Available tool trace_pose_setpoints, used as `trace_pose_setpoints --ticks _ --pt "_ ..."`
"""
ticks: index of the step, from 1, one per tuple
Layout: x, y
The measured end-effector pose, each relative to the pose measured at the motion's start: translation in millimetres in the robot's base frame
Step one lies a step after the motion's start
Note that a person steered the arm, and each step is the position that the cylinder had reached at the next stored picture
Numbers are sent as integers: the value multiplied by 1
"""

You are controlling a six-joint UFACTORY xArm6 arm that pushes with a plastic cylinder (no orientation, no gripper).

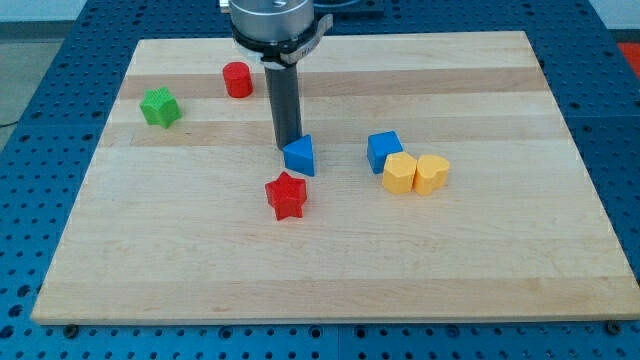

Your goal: Push the hexagon left to triangle

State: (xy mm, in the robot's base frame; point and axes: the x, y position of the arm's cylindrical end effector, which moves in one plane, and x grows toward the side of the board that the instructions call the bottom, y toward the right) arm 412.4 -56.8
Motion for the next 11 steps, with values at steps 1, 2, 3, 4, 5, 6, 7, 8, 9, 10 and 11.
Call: trace_pose_setpoints --ticks 1,2,3,4,5,6,7,8,9,10,11 --pt "13 -8" --pt "32 -29" --pt "38 -14" --pt "36 16" --pt "36 25" --pt "31 52" --pt "30 77" --pt "30 57" --pt "30 9" --pt "30 -23" --pt "30 -56"
